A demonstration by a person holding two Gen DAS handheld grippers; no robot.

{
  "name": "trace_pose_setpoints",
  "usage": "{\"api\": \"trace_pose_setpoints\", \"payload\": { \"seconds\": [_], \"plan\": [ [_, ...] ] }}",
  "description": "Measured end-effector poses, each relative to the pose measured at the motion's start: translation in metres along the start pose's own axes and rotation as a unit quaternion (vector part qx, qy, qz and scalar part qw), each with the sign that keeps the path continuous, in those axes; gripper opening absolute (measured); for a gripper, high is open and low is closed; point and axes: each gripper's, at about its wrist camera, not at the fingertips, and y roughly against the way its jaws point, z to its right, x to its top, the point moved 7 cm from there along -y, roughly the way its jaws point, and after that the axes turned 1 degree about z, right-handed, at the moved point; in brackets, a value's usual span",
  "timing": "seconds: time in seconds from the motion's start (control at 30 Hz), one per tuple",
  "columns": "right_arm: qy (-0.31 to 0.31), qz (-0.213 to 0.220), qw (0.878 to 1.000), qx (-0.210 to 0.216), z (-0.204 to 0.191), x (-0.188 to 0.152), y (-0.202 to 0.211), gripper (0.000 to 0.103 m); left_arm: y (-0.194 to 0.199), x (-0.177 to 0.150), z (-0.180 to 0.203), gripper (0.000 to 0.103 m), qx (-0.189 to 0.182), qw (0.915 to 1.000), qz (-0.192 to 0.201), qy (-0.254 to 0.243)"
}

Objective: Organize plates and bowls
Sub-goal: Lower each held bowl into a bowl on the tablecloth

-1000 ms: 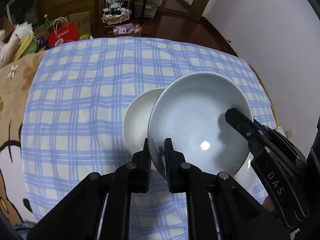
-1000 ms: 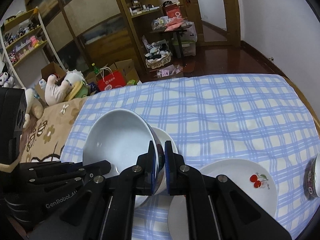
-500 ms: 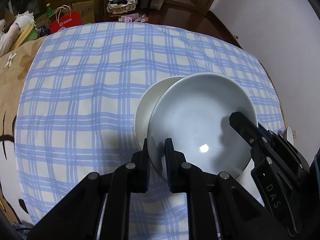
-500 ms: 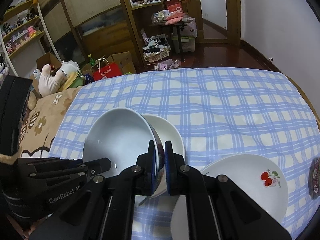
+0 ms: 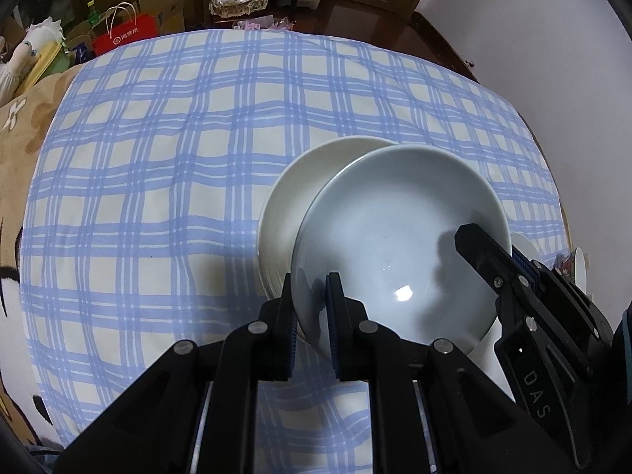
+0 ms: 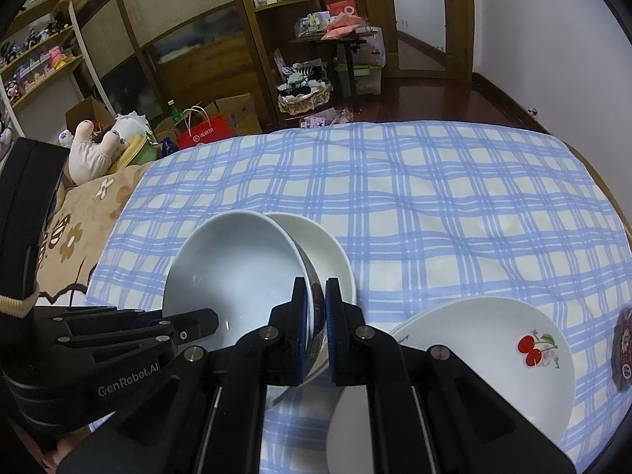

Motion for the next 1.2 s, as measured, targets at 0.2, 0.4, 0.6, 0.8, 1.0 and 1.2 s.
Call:
{"api": "trace_pose_setpoints", "payload": {
  "seconds": [0.2, 0.4, 0.6, 0.8, 1.0, 1.2],
  "plan": [
    [-0.002, -0.005, 1.000, 0.000, 0.001, -0.003, -0.004, 0.010, -0.005, 0.001, -0.001, 0.013, 0.000, 1.0000, -0.006, 0.002],
    [-0.002, -0.007, 1.000, 0.000, 0.001, -0.004, -0.006, 0.010, -0.007, 0.001, -0.002, 0.013, 0.003, 1.0000, -0.008, 0.000],
    [-0.013, -0.019, 1.000, 0.004, 0.003, -0.009, -0.013, 0.011, -0.016, 0.004, -0.003, 0.013, 0.005, 0.9999, -0.013, 0.001],
    [-0.015, -0.017, 1.000, 0.005, 0.004, -0.008, -0.013, 0.011, -0.015, 0.007, -0.003, 0.013, 0.002, 0.9999, -0.010, 0.004],
    [-0.021, -0.011, 1.000, 0.011, 0.005, -0.007, -0.014, 0.011, -0.016, 0.006, -0.004, 0.013, 0.004, 0.9999, -0.009, 0.001],
    [-0.021, -0.006, 1.000, 0.012, 0.006, -0.007, -0.015, 0.011, -0.017, 0.009, -0.003, 0.013, 0.011, 0.9999, -0.004, -0.005]
  ]
}}
